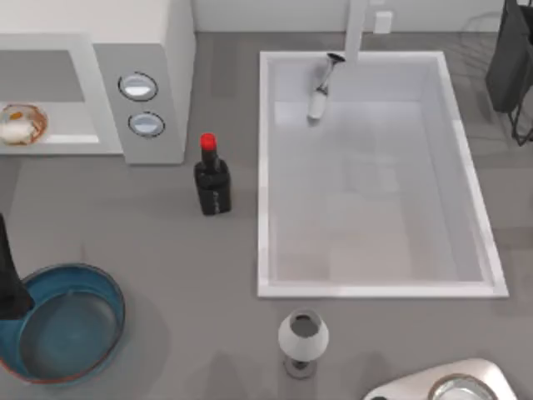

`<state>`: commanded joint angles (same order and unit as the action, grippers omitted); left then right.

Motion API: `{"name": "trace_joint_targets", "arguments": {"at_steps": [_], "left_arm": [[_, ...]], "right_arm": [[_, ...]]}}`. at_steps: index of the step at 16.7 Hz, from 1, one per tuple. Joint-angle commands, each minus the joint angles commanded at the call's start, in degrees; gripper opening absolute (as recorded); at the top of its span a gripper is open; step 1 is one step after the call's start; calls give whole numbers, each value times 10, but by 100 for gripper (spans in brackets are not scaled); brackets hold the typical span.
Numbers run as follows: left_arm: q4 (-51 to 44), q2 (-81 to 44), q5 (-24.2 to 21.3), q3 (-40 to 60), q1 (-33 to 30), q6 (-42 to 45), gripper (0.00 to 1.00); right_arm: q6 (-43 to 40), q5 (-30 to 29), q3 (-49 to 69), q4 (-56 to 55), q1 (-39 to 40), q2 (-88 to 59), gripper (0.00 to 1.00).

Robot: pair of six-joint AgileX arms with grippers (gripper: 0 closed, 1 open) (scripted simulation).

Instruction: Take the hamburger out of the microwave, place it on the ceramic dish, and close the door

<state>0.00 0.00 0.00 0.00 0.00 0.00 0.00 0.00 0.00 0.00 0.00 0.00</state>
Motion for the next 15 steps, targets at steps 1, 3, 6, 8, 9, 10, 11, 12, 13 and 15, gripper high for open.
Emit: {"name": "trace_joint_targets", "arguments": {"at_steps": [1, 3, 6, 8, 9, 10, 11, 12, 13, 15], "left_arm": [[0, 0, 0, 0, 0, 0, 100], [11, -17, -2, 8, 1, 1, 100], [53, -88, -8, 38, 6, 3, 100], [96, -166, -14, 69, 11, 6, 100], [121, -213, -18, 87, 14, 7, 100], [148, -265, -21, 106, 17, 8, 100], [176, -321, -26, 127, 21, 10, 100], [206, -380, -30, 148, 24, 12, 100], [237, -442, -34, 171, 28, 14, 100], [302, -573, -44, 217, 35, 17, 100]], "right_arm": [[0, 0, 0, 0, 0, 0, 100], [0, 0, 0, 0, 0, 0, 100], [0, 0, 0, 0, 0, 0, 100], [0, 0, 0, 0, 0, 0, 100], [0, 0, 0, 0, 0, 0, 100], [0, 0, 0, 0, 0, 0, 100], [0, 0, 0, 0, 0, 0, 100], [0, 0, 0, 0, 0, 0, 100], [0, 0, 0, 0, 0, 0, 100], [0, 0, 0, 0, 0, 0, 100]]}}
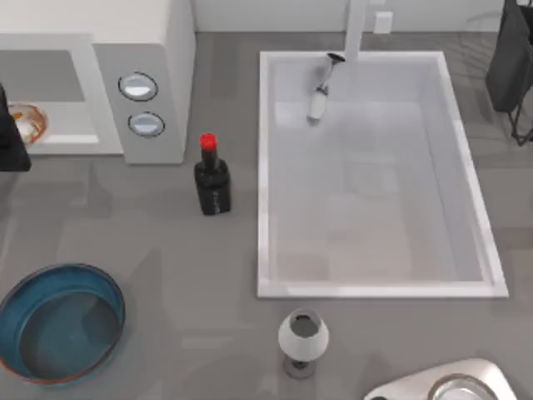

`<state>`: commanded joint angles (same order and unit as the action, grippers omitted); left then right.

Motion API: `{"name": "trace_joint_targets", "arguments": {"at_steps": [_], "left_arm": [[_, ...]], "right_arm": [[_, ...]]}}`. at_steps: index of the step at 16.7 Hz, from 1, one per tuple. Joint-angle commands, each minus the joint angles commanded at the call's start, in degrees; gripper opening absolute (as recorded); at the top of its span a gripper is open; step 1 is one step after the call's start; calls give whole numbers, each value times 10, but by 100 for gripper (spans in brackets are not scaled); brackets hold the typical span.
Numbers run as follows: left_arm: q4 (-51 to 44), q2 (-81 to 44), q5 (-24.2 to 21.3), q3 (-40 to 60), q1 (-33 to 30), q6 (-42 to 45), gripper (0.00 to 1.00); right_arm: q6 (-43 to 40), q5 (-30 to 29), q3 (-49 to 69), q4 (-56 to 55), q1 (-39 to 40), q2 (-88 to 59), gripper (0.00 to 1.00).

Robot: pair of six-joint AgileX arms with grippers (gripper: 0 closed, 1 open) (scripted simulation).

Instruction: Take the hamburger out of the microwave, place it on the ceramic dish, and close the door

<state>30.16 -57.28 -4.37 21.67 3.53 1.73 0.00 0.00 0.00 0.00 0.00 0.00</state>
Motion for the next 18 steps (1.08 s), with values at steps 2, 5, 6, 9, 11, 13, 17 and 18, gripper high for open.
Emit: {"name": "trace_joint_targets", "arguments": {"at_steps": [2, 5, 6, 9, 11, 13, 17, 18], "left_arm": [[65, -135, -9, 47, 8, 4, 100], [161, -337, -23, 116, 19, 9, 100], [191, -401, -28, 137, 22, 11, 100], [273, -577, -40, 196, 32, 16, 100], [319, -675, -46, 229, 37, 18, 100], [356, -750, -52, 256, 42, 20, 100], [395, -827, -57, 284, 46, 23, 100], [397, -832, -58, 285, 46, 23, 100]], "right_arm": [[0, 0, 0, 0, 0, 0, 100], [0, 0, 0, 0, 0, 0, 100], [0, 0, 0, 0, 0, 0, 100], [0, 0, 0, 0, 0, 0, 100], [0, 0, 0, 0, 0, 0, 100], [0, 0, 0, 0, 0, 0, 100], [0, 0, 0, 0, 0, 0, 100], [0, 0, 0, 0, 0, 0, 100]]}}
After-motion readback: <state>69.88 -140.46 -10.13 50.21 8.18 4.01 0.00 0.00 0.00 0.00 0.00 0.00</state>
